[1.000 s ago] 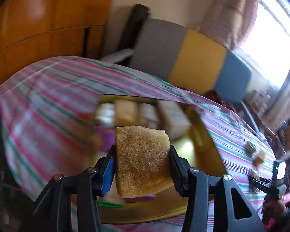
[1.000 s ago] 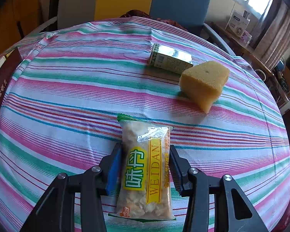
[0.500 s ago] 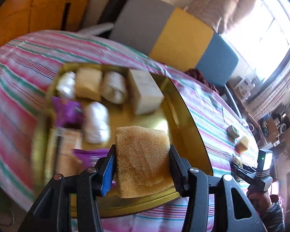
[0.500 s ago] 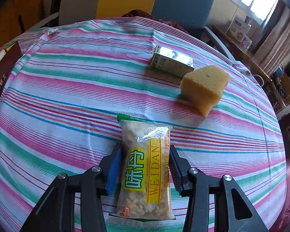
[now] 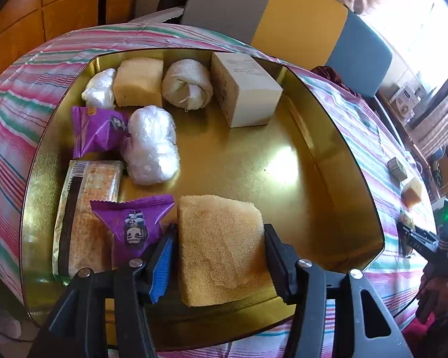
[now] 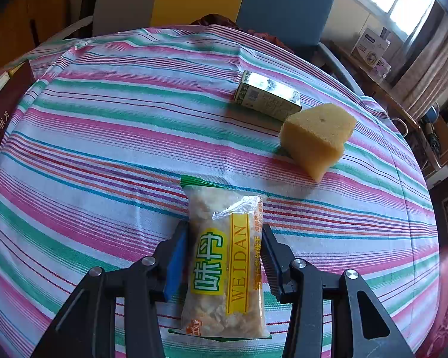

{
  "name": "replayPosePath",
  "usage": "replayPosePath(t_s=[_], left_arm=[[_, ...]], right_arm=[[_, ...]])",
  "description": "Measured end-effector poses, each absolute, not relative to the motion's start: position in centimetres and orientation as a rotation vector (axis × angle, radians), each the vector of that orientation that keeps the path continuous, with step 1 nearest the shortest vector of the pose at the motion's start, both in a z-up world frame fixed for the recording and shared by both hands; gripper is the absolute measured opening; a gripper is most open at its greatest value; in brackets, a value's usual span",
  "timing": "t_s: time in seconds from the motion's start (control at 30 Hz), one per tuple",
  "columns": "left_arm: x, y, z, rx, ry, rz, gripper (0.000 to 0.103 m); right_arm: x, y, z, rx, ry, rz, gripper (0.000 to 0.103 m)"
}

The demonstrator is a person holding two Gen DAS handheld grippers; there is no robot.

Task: Organize objects
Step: 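Carry the yellow sponge cake into the gold tray and open the left gripper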

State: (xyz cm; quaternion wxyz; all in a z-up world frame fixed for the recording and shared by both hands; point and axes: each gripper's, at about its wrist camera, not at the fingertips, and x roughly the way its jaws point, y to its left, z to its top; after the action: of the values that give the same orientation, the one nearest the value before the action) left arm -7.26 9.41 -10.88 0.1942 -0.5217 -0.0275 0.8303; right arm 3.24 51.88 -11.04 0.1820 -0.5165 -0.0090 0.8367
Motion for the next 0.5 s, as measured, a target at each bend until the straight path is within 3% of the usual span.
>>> replayPosePath(t_s=[0.23, 0.5], left_arm=[[-6.5, 9.1, -9.5, -1.43, -0.076, 2.348, 0.067], [-5.3, 7.7, -6.6, -1.302, -0.041, 2.464, 0.068]], right_arm=[[3.3, 52.0, -11.0, -1.459, -0.02, 2.362, 0.047], [3.4, 51.6, -10.9, -1.453, -0.037, 2.359, 0.046]])
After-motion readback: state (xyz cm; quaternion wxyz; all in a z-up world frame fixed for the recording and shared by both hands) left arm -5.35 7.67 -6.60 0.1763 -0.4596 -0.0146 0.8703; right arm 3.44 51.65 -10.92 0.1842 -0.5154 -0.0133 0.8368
